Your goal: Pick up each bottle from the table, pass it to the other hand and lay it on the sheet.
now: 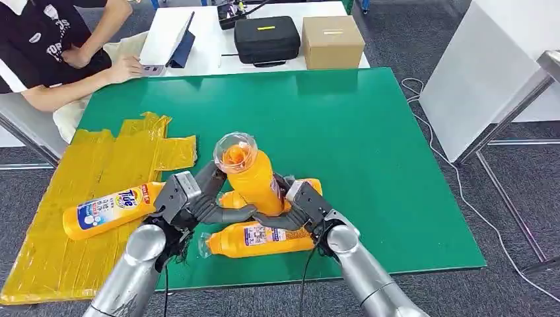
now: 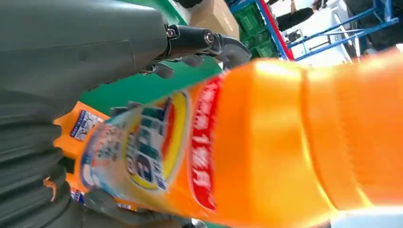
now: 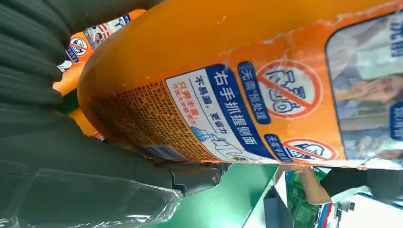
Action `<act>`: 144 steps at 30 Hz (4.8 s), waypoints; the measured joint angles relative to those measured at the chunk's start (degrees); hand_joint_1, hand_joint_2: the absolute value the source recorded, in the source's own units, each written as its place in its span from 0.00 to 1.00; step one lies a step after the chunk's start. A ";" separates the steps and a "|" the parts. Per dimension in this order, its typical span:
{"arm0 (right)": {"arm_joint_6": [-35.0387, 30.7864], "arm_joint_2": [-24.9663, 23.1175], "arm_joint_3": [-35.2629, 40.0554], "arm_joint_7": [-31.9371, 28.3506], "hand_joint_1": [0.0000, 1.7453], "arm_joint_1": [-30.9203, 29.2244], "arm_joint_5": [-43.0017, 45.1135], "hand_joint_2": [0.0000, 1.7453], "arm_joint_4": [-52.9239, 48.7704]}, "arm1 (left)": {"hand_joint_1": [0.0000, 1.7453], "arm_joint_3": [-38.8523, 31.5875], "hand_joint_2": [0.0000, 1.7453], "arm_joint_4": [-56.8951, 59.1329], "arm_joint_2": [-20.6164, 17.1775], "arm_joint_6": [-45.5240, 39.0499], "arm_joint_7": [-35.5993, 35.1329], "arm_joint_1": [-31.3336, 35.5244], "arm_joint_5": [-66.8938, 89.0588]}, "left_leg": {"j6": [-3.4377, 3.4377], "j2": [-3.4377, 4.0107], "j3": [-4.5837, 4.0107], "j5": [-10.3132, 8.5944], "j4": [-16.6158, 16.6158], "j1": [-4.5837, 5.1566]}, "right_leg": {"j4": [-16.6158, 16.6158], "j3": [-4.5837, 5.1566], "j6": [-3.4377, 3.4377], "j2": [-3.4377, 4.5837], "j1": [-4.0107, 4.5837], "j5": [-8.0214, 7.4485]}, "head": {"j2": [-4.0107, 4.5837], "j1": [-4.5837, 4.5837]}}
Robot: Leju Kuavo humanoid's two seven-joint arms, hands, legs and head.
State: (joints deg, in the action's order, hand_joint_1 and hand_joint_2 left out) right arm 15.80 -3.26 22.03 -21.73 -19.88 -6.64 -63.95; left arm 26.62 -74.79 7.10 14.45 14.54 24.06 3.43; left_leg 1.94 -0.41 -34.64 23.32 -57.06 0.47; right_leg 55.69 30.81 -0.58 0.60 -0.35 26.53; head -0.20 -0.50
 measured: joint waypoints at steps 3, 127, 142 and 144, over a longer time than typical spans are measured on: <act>-0.02 -0.02 0.46 -0.07 1.00 -0.28 0.09 1.00 0.53 | 0.00 0.68 1.00 -0.44 0.00 -0.07 -0.07 -0.01 -0.11 | 0.00 0.00 0.00 0.00 0.00 0.00 | 0.00 0.00 0.00 0.00 0.00 0.00 | 0.02 0.00; -29.88 3.98 -4.08 3.93 0.00 14.01 -25.02 1.00 -30.32 | 1.00 -14.90 1.00 4.00 -11.32 -34.37 -18.60 0.39 81.06 | 0.00 0.06 0.00 0.00 0.01 0.00 | 0.00 0.05 0.01 0.03 -0.01 0.01 | 0.02 0.00; -26.77 2.14 -3.85 6.44 0.00 9.36 -26.60 1.00 -29.33 | 0.87 -16.43 1.00 23.22 -12.00 -16.94 -22.34 8.94 85.87 | -0.06 -0.05 0.13 -0.03 0.04 0.00 | 0.02 -0.14 0.01 0.00 0.01 0.00 | 0.02 0.00; -26.77 2.03 -3.71 6.75 0.00 9.38 -26.84 1.00 -29.29 | 0.15 -16.81 1.00 24.96 -12.11 -16.65 -22.47 10.05 85.96 | -0.07 -0.05 0.23 -0.03 0.05 0.00 | 0.02 -0.21 0.01 0.01 0.01 0.00 | 0.02 0.00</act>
State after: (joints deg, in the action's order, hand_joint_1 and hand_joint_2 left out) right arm -10.97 -1.22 18.32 -14.97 -10.50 -33.49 -93.24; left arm 9.81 -49.83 -5.01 -2.21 -7.93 34.11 89.40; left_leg 1.87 -0.45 -34.41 23.29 -57.01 0.47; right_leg 55.71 30.60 -0.57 0.61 -0.34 26.54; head -0.17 -0.50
